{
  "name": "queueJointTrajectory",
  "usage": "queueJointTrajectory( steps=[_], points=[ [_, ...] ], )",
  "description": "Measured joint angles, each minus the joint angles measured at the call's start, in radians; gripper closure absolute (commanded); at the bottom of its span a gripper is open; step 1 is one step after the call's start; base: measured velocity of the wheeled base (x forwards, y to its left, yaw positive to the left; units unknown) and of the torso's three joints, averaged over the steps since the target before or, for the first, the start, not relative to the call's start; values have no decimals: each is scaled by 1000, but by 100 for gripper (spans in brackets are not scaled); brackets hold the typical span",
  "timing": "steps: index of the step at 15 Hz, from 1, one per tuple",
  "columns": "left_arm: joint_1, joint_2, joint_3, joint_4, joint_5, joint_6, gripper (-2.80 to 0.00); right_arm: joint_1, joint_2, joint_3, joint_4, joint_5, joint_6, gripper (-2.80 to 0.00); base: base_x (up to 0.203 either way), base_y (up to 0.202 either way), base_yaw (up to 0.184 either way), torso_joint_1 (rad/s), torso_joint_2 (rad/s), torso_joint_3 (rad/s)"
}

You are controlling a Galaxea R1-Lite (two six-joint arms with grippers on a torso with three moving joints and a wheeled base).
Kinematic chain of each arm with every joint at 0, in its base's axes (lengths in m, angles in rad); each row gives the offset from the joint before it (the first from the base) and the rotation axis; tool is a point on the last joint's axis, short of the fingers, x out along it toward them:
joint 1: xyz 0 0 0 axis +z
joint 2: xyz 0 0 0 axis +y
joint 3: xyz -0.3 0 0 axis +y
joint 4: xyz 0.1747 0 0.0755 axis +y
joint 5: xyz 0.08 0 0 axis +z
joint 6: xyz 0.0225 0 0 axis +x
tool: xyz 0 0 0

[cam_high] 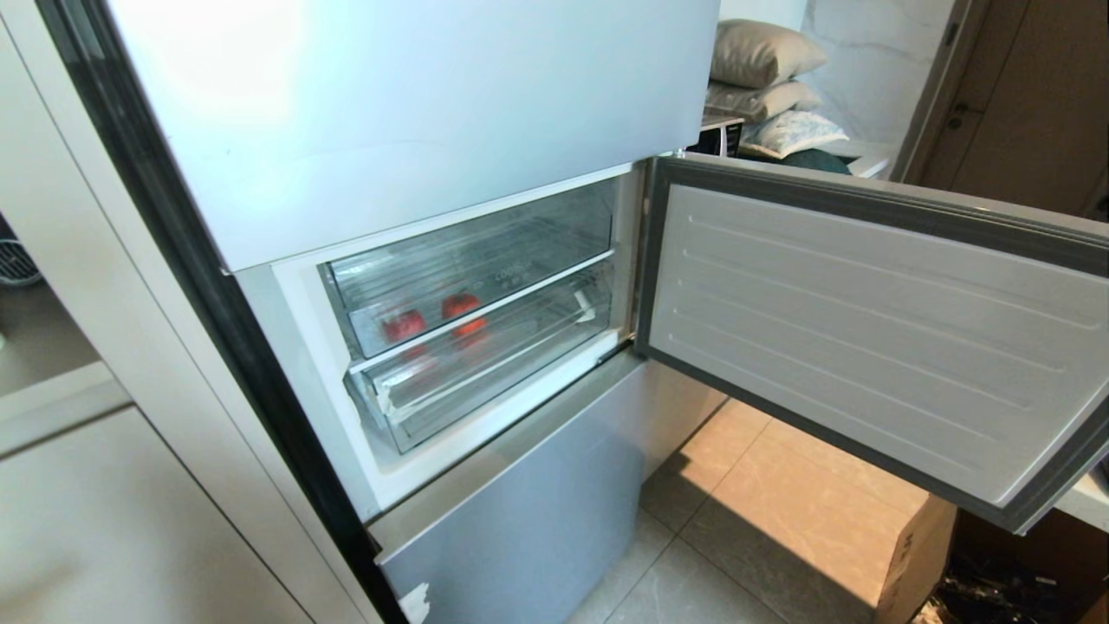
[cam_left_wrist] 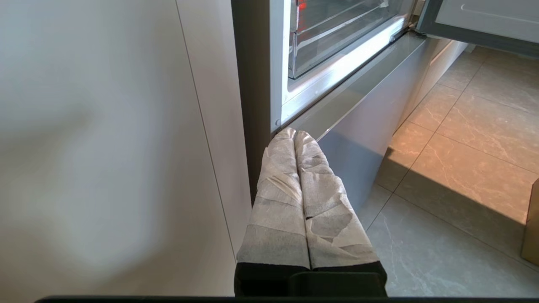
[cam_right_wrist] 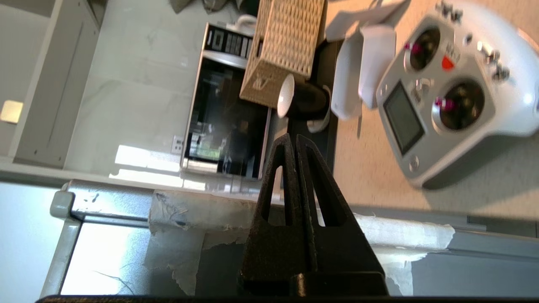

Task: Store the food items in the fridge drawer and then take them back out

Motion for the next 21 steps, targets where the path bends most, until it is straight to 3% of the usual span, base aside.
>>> queueJointTrajectory(
  steps=[5,8,10,12,15,17,20,21],
  points=[
    [0,0,0,0,0,0,0,-20,-215,148,13,98,14,0,0,0,0,0,0,0],
    [0,0,0,0,0,0,0,-79,-419,88,34,191,183,0,0,0,0,0,0,0],
    [0,0,0,0,0,0,0,-116,-506,1,40,194,320,0,0,0,0,0,0,0],
    [0,0,0,0,0,0,0,-131,-545,-14,48,131,309,0,0,0,0,0,0,0],
    [0,0,0,0,0,0,0,-127,-559,11,151,-64,106,0,0,0,0,0,0,0],
    [0,0,0,0,0,0,0,-50,-553,49,233,-301,-85,0,0,0,0,0,0,0],
    [0,0,0,0,0,0,0,247,-533,143,220,-646,-329,0,0,0,0,0,0,0],
    [0,0,0,0,0,0,0,346,-528,173,211,-711,-373,0,0,0,0,0,0,0]
  ],
)
